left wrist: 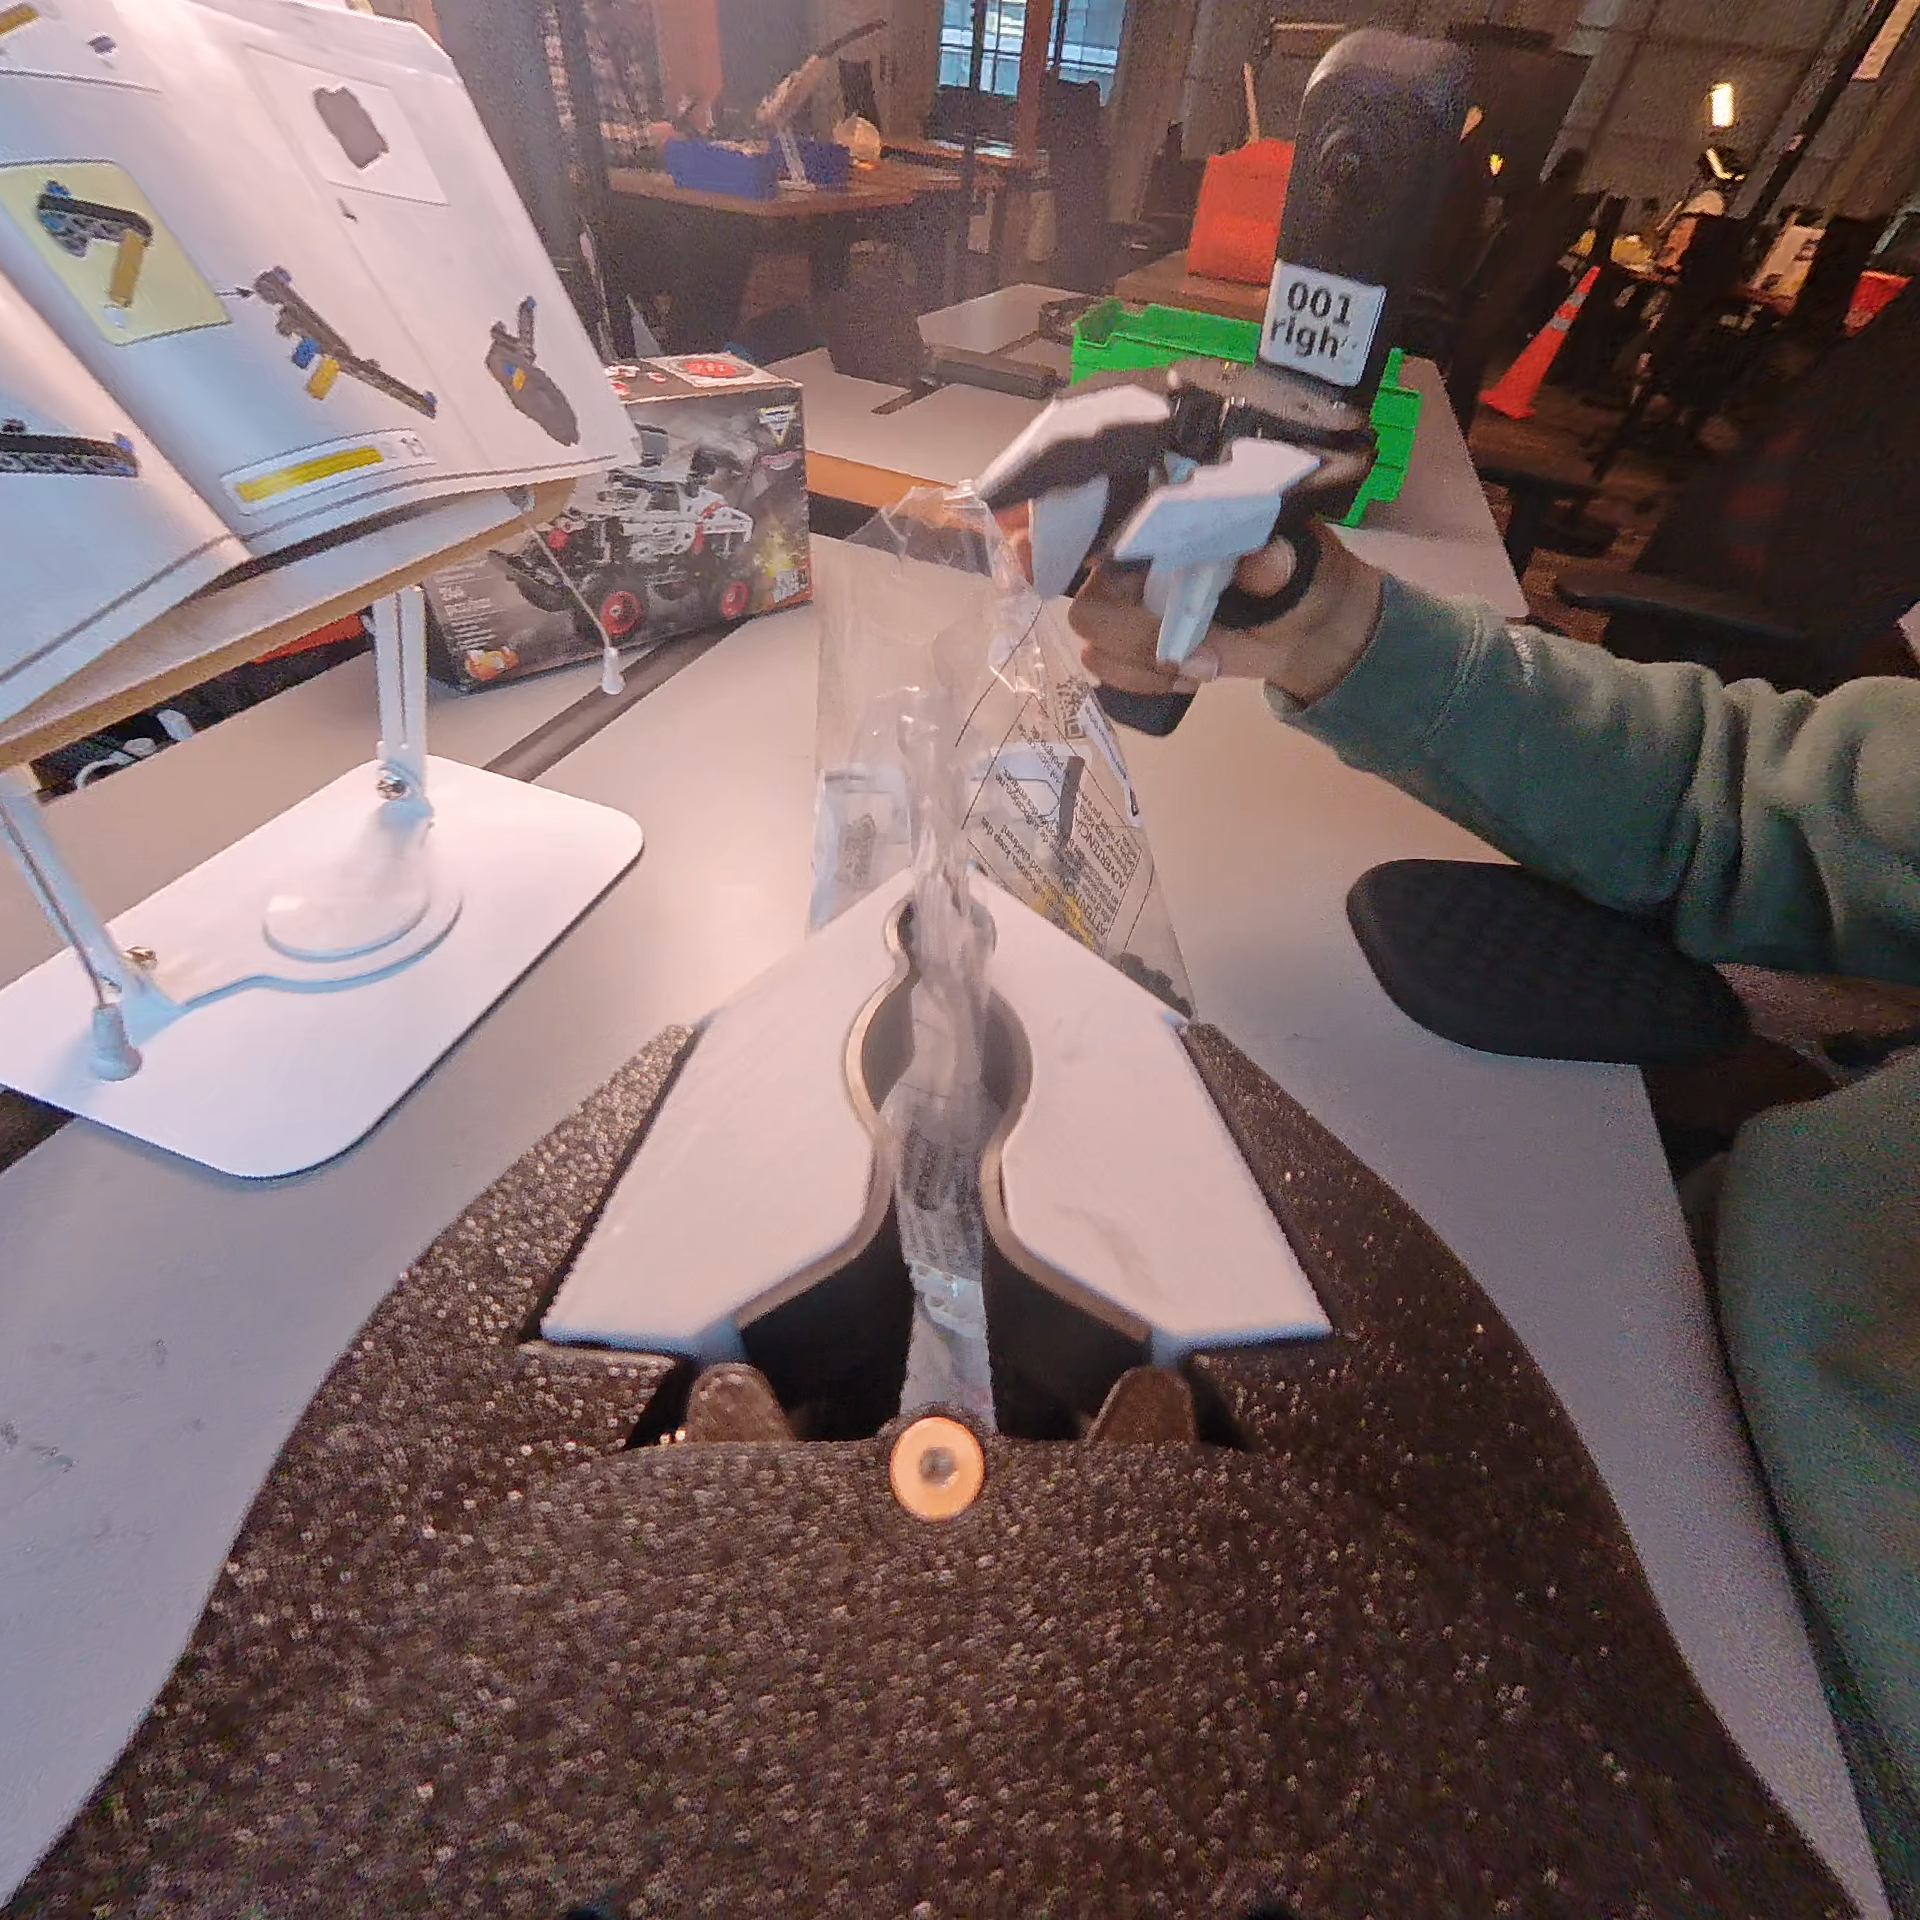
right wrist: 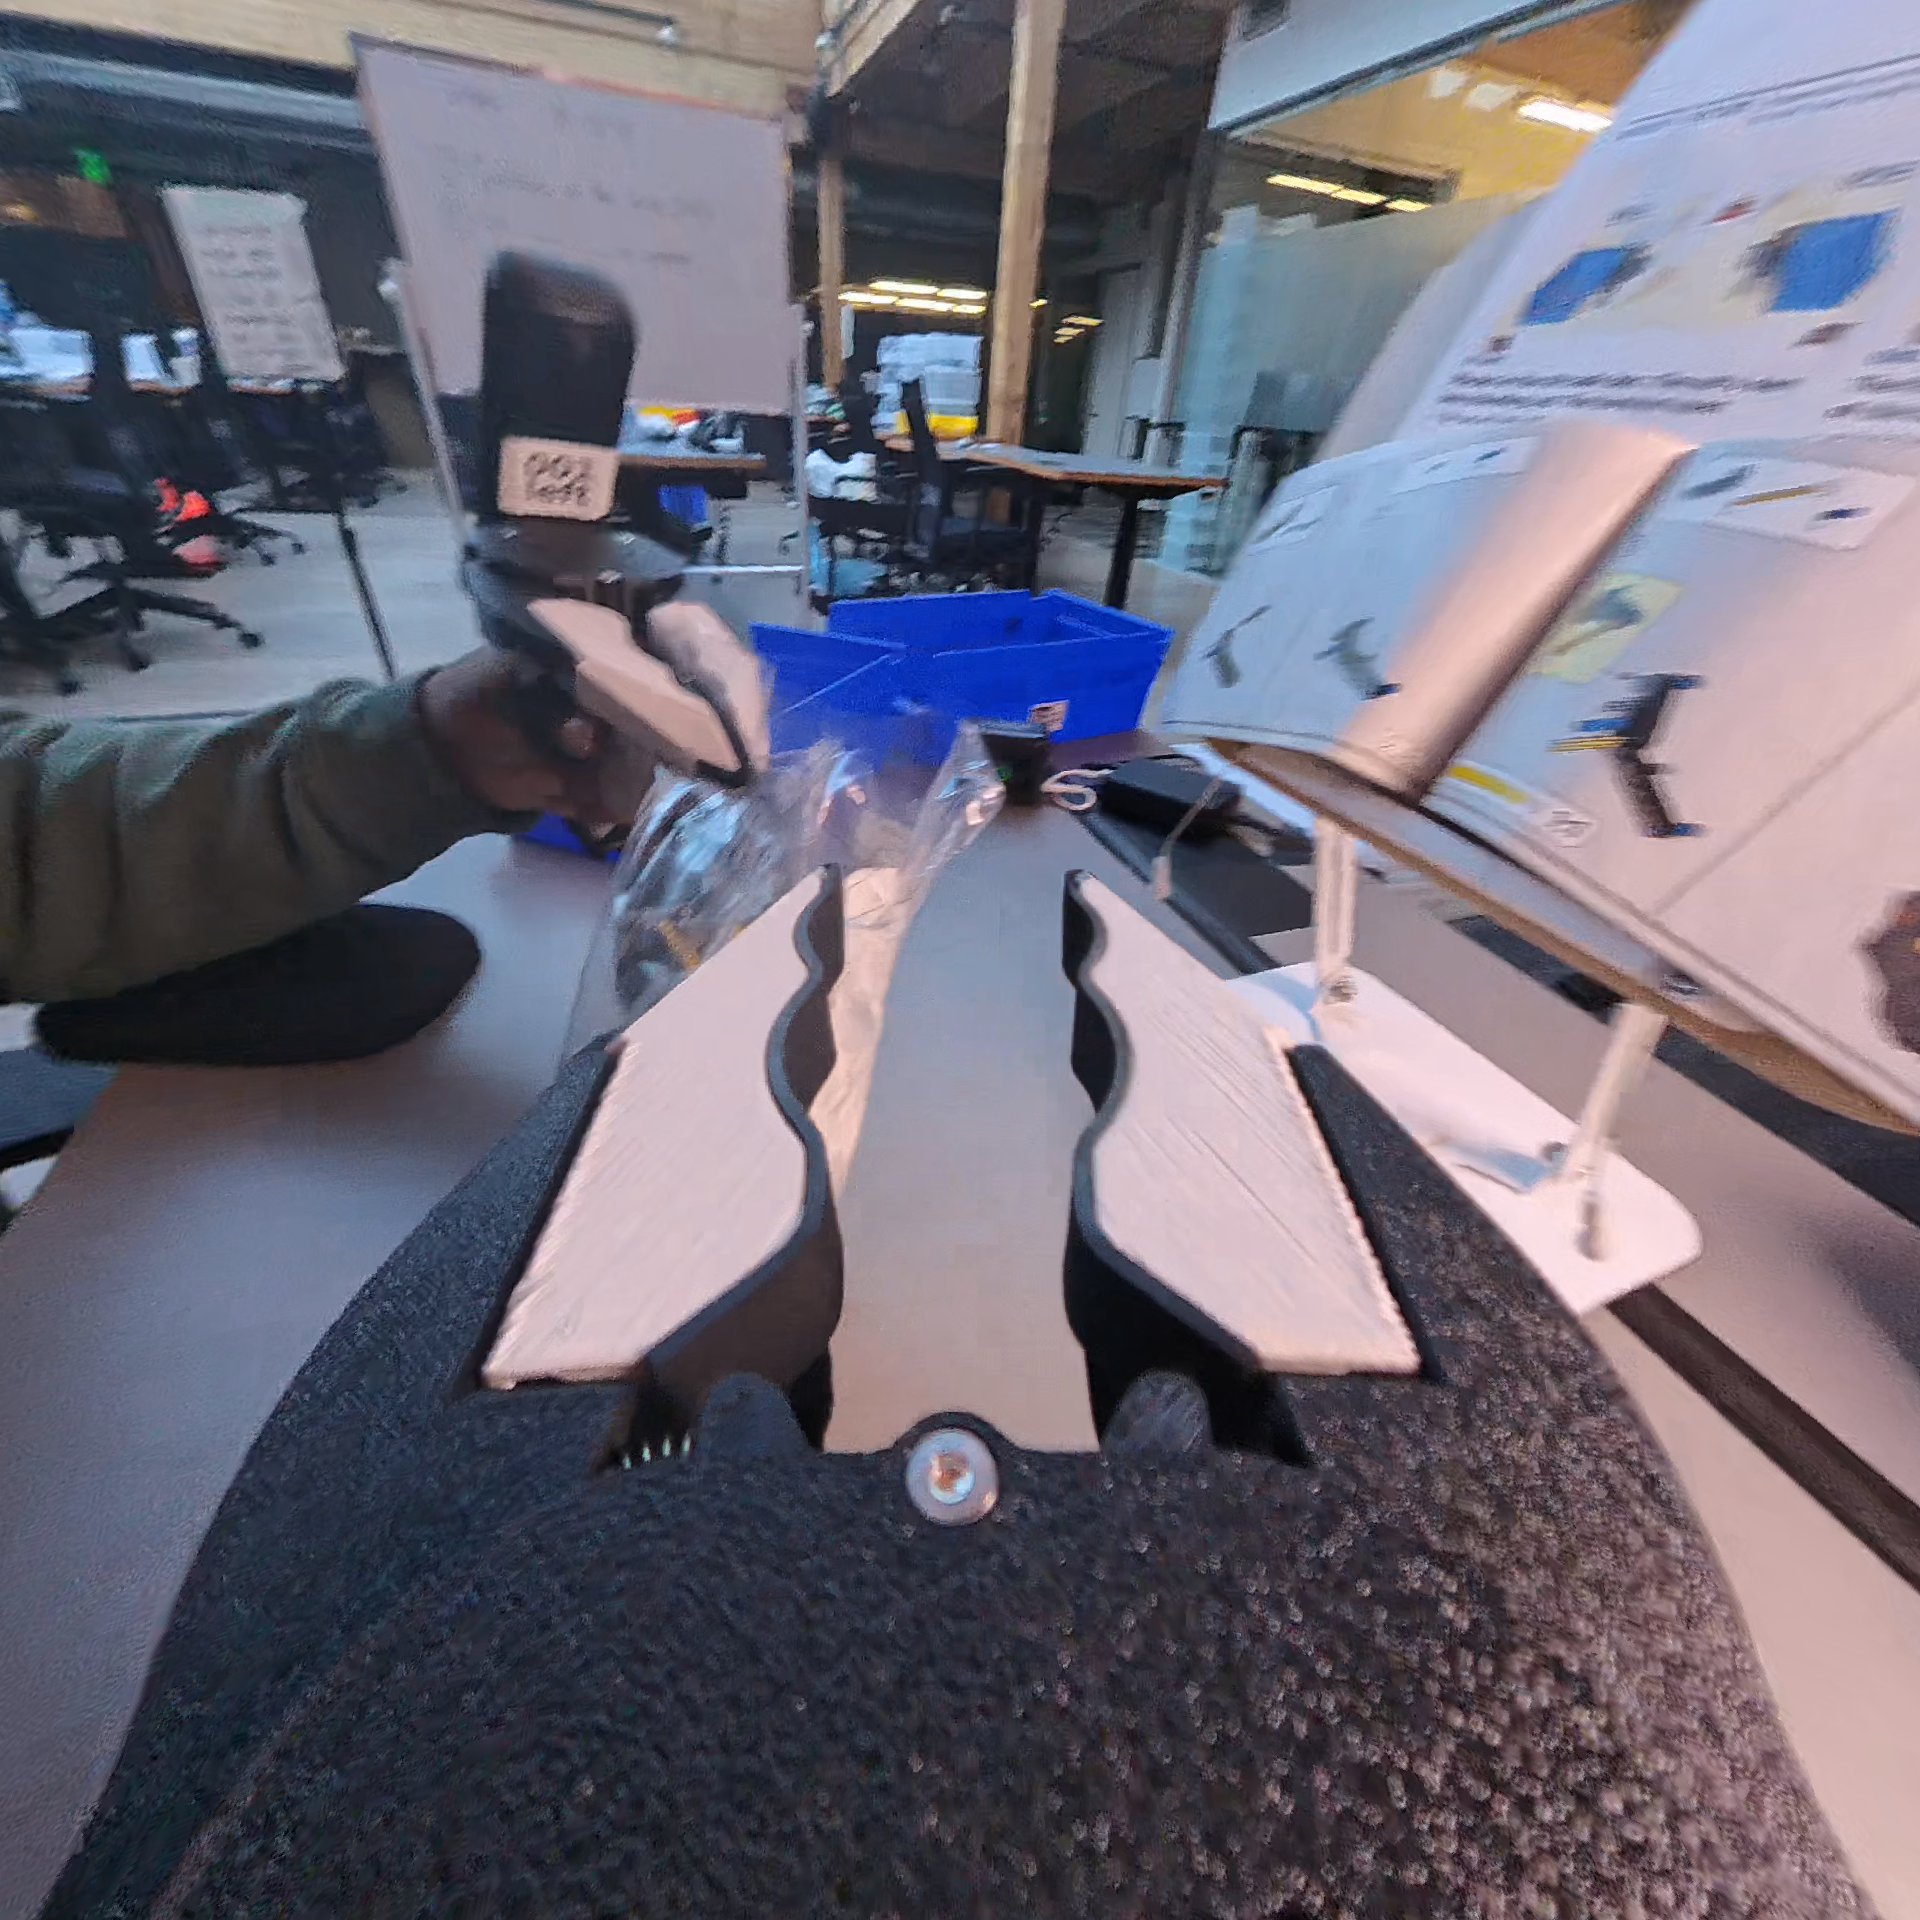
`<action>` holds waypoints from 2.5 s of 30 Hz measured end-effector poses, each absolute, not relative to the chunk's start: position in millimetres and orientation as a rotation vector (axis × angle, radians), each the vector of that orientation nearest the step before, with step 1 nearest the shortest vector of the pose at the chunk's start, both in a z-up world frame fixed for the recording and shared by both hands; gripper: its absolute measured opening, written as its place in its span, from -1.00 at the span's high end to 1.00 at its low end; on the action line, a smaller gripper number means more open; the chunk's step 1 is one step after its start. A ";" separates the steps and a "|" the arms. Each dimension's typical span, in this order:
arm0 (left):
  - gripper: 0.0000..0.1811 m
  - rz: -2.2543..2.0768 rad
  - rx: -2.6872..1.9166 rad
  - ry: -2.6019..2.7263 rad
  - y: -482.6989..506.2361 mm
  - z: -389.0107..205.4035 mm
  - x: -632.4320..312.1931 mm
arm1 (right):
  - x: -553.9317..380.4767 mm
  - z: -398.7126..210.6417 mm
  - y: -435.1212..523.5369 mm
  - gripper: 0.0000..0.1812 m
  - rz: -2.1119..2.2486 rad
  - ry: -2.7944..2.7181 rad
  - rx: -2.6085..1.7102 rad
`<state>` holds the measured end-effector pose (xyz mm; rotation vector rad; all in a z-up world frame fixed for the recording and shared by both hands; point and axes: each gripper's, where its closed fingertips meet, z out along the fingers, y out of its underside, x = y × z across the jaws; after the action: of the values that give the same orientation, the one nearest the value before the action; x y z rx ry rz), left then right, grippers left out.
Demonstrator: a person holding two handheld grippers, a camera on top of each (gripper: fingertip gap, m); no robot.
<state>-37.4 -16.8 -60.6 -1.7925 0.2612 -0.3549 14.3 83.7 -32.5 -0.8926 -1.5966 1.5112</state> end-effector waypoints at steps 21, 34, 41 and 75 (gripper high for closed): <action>1.00 -0.234 -1.809 -0.088 5.8 -85.1 -141.3 | -185.9 -3.9 138.4 0.24 0.812 -1.299 -0.808; 0.99 -0.645 -1.965 -0.507 -17.1 -192.7 -92.3 | -110.5 -27.5 154.7 0.26 0.809 -1.359 -0.885; 0.53 -0.606 -2.049 -0.358 -56.8 -182.5 -67.0 | -56.2 -51.8 167.0 0.26 0.815 -1.386 -0.955; 1.00 -0.295 -1.335 -0.190 43.6 36.5 -192.7 | -134.0 -50.5 198.6 0.50 0.820 -1.288 -1.050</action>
<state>-192.7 43.6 36.5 -1.3351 -0.1902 -0.2947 -134.0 198.6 -50.5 -1.0498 -1.2883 0.8196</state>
